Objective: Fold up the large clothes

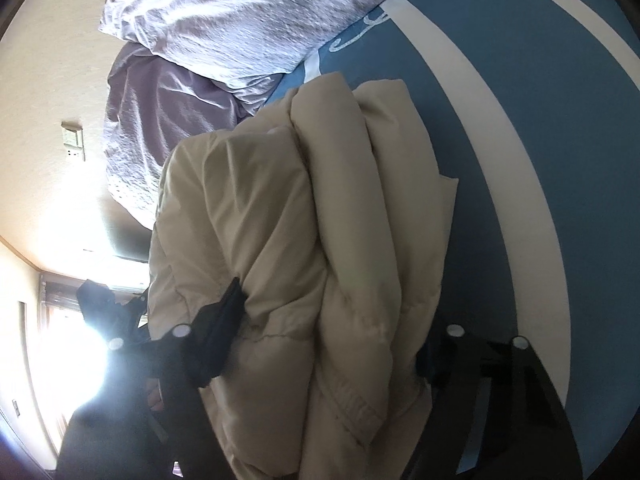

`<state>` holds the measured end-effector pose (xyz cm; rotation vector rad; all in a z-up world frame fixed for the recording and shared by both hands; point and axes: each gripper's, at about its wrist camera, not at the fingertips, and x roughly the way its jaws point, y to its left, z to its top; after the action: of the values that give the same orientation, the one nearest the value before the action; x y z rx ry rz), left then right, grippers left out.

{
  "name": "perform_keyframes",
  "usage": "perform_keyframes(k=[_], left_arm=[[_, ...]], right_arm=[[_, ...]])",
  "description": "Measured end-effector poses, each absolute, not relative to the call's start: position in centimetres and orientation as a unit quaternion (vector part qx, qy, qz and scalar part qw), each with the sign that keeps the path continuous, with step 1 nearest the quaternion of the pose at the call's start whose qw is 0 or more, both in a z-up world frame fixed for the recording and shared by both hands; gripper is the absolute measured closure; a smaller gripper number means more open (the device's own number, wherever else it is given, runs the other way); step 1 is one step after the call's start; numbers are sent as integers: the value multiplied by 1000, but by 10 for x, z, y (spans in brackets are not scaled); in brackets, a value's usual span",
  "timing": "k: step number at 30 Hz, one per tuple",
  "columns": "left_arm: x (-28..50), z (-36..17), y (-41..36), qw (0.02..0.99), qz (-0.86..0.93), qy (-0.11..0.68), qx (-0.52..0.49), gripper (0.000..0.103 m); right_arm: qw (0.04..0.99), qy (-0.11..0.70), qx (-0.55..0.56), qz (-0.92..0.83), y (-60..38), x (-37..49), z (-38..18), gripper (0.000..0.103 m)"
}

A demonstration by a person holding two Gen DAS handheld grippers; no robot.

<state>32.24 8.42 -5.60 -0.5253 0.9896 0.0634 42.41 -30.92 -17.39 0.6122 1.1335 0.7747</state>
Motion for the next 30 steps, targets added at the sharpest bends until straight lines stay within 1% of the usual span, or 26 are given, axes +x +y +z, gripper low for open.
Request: perform_keyframes(k=[4, 11, 18, 21, 23, 24, 26, 28, 30], left_arm=[[327, -62, 87, 835, 11, 474, -280, 9], [335, -77, 91, 800, -37, 479, -359, 8], [338, -79, 90, 797, -41, 477, -368, 8], [338, -79, 92, 798, -42, 471, -373, 14], [336, -77, 94, 799, -44, 466, -378, 21], [335, -76, 96, 800, -45, 463, -379, 23], [335, -72, 100, 801, -48, 456, -384, 31], [335, -68, 106, 802, -50, 451, -389, 35], [338, -61, 114, 807, -46, 443, -387, 37]], right_arm=[[731, 512, 280, 353, -309, 424, -174, 37], [730, 512, 284, 352, -308, 425, -174, 37], [729, 512, 288, 352, -309, 426, -175, 38], [729, 509, 289, 354, -308, 426, -174, 42], [730, 505, 290, 358, -308, 427, -172, 46], [730, 504, 290, 359, -307, 427, -170, 47], [731, 501, 290, 361, -304, 429, -167, 51], [731, 499, 292, 363, -299, 431, -163, 52], [730, 497, 292, 367, -290, 434, -160, 53]])
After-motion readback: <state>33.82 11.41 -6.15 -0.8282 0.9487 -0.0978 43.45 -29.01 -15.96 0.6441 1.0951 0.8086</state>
